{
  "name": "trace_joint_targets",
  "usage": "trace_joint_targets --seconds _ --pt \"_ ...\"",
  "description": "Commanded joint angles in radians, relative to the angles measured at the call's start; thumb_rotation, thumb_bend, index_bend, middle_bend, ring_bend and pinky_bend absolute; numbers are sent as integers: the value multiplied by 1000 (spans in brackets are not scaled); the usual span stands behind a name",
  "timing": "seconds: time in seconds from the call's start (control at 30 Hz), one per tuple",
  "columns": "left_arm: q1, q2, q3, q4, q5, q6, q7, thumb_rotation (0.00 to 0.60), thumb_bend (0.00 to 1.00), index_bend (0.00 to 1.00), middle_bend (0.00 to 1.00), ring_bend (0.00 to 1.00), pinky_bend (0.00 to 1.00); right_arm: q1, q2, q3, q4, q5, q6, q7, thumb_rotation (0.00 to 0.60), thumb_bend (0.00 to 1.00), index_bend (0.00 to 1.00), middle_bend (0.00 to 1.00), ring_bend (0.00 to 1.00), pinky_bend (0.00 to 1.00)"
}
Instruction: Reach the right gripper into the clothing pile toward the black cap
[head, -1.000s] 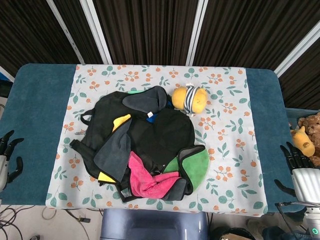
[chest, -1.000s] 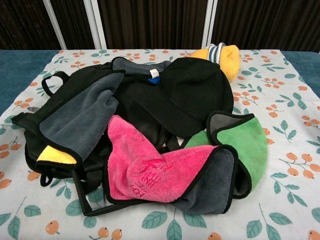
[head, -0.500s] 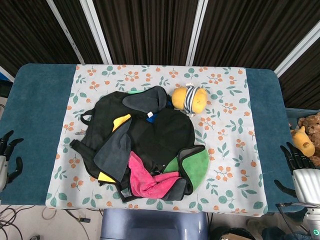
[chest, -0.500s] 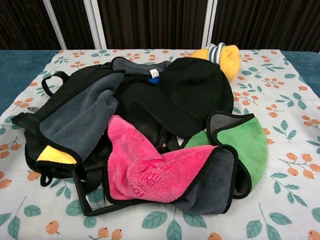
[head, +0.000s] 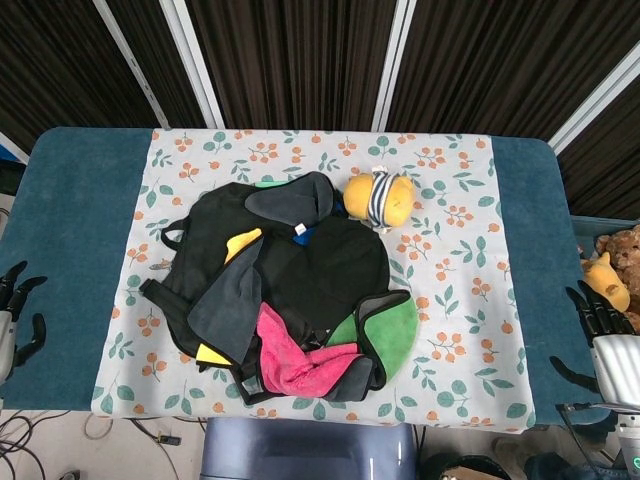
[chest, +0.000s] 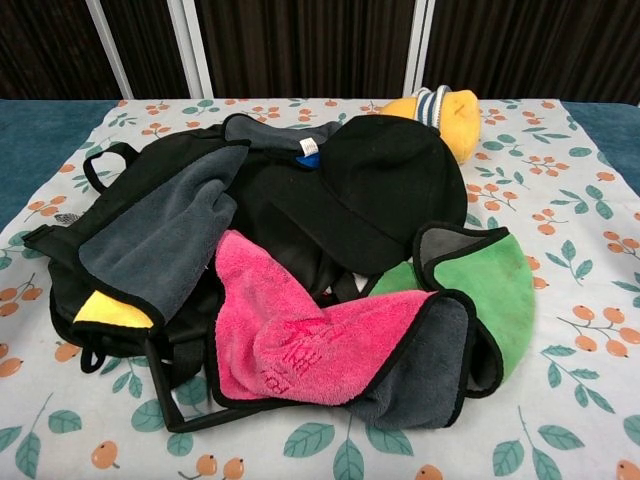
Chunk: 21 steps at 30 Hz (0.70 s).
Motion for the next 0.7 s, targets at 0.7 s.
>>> trace_joint_targets --seconds 0.7 --pt "4 12 -5 -17 -32 -16 -15 600 594 218 59 102 0 536 19 227 -171 292 -662 -195 600 218 0 23 86 228"
